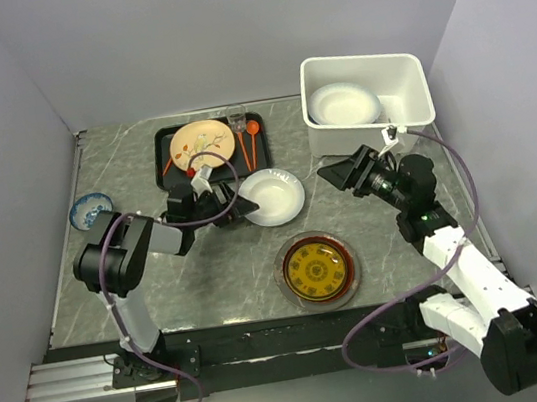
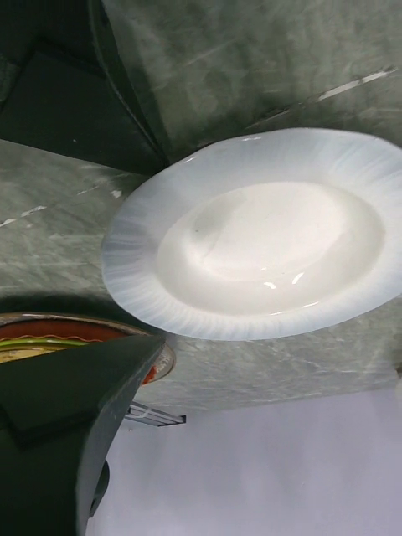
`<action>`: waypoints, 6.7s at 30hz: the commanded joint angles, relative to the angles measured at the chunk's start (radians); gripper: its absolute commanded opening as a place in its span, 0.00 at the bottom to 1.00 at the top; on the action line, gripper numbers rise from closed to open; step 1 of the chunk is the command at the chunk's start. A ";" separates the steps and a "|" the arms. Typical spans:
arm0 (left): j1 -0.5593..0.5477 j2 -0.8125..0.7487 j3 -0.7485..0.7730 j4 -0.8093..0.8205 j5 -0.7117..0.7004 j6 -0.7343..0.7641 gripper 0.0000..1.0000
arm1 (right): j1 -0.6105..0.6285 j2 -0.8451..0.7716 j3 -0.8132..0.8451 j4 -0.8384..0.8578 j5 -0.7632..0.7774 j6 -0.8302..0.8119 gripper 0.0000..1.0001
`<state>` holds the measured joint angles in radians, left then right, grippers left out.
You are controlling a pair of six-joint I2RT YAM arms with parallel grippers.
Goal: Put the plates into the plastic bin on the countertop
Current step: Pick up the plate at the center of the board, then place the plate in the plastic bin.
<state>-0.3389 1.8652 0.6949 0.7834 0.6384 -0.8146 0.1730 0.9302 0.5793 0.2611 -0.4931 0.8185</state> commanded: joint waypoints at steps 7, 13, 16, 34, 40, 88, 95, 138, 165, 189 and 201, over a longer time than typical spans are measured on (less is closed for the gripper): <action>0.012 0.130 0.075 0.152 0.058 -0.070 0.51 | 0.008 -0.080 -0.039 -0.026 0.056 -0.009 0.73; 0.012 0.213 0.120 0.177 0.079 -0.086 0.11 | 0.011 -0.077 -0.075 -0.006 0.062 0.004 0.73; 0.015 0.198 0.111 0.177 0.069 -0.075 0.01 | 0.011 -0.059 -0.088 0.018 0.056 0.013 0.73; 0.038 -0.007 0.014 0.215 0.132 -0.084 0.01 | 0.023 0.047 -0.095 0.102 0.041 0.031 0.74; 0.037 -0.121 0.000 0.226 0.179 -0.132 0.01 | 0.034 0.044 -0.124 0.092 0.090 0.028 0.75; -0.091 -0.446 0.015 -0.242 -0.023 0.123 0.74 | 0.224 0.055 -0.202 0.205 0.203 0.084 0.00; -0.092 -0.443 0.022 -0.323 -0.150 0.146 0.90 | 0.224 -0.083 -0.173 0.073 0.254 0.055 0.00; -0.100 -0.345 0.071 -0.523 -0.425 0.229 0.99 | 0.037 -0.088 -0.050 -0.083 0.111 -0.035 0.00; -0.104 -0.428 0.035 -0.552 -0.382 0.209 0.99 | -0.276 0.257 0.244 0.078 -0.121 0.001 0.00; -0.117 -0.363 0.043 -0.516 -0.367 0.183 0.99 | -0.351 0.436 0.490 0.099 -0.096 0.057 0.00; -0.118 -0.354 0.037 -0.501 -0.356 0.170 0.99 | -0.366 0.622 0.648 0.096 -0.111 0.070 0.00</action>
<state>-0.4515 1.5028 0.7341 0.2394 0.2653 -0.6331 -0.1841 1.5375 1.1141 0.2260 -0.5838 0.8673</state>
